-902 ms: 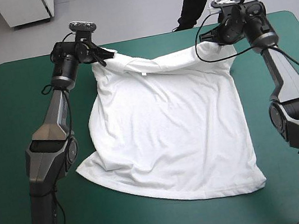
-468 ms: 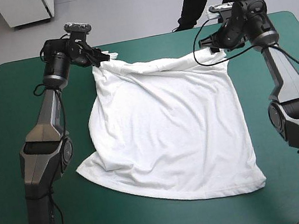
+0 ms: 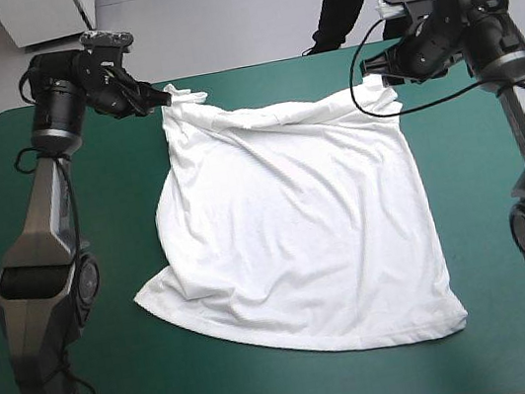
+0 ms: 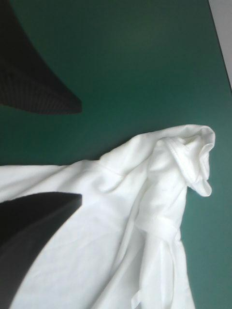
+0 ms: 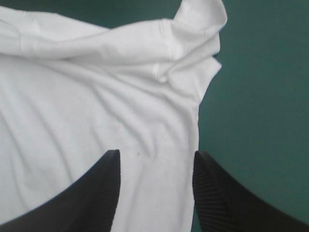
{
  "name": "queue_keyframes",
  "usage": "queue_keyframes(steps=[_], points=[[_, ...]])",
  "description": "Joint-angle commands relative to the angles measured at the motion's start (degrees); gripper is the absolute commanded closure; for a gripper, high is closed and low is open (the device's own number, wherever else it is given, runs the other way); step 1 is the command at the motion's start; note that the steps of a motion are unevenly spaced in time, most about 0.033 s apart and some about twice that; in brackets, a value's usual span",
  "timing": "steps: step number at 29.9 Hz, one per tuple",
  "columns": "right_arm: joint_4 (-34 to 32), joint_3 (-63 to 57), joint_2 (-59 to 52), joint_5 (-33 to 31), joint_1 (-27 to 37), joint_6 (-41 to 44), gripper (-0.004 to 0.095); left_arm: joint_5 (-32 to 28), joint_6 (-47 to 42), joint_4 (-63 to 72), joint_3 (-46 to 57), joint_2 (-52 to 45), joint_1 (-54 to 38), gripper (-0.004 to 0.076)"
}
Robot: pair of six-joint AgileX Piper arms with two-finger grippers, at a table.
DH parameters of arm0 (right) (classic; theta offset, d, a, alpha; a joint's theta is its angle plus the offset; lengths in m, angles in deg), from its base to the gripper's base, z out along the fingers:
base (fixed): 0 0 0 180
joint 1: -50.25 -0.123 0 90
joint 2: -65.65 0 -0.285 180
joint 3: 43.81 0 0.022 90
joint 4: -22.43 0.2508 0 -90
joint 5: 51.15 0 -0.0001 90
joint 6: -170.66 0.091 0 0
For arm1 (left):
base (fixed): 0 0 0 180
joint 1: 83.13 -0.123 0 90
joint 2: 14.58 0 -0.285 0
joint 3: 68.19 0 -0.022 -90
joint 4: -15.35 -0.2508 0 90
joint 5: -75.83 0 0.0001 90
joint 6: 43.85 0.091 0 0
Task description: Fold the cloth
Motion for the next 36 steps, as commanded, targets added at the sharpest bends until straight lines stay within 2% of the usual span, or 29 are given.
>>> queue_keyframes(steps=[1,4,10,16,25,33,36], points=[[2.7,-8.0,-9.4,0.0,0.4,-0.2,0.0467,1.8,-0.4,0.9,9.1,-11.9,0.0,0.0367],[5.1,-14.8,-13.7,0.6,0.4,-1.5,0.0467,1.7,0.6,0.2,22.8,-19.6,0.0,0.0367],[5.2,-22.3,-20.7,0.6,0.4,-1.5,0.0466,1.7,2.1,-1.9,46.0,-36.1,0.0,0.0367],[5.2,-25.9,-25.9,0.6,0.4,-1.4,0.0466,1.7,2.1,-1.8,60.7,-47.9,0.0,0.0367],[5.6,-26.2,-27.8,0.1,0.4,-1.1,0.0466,0.9,2.9,-1.3,69.4,-45.8,0.0,0.0367],[5.4,-26.2,-27.8,0.0,0.4,-1.1,0.0468,-3.6,2.9,-1.1,74.6,-41.6,0.0,0.0367],[5.3,-26.2,-27.9,0.0,0.4,-1.1,0.0468,-7.7,2.2,-0.7,77.9,-41.3,0.0,0.0367]])
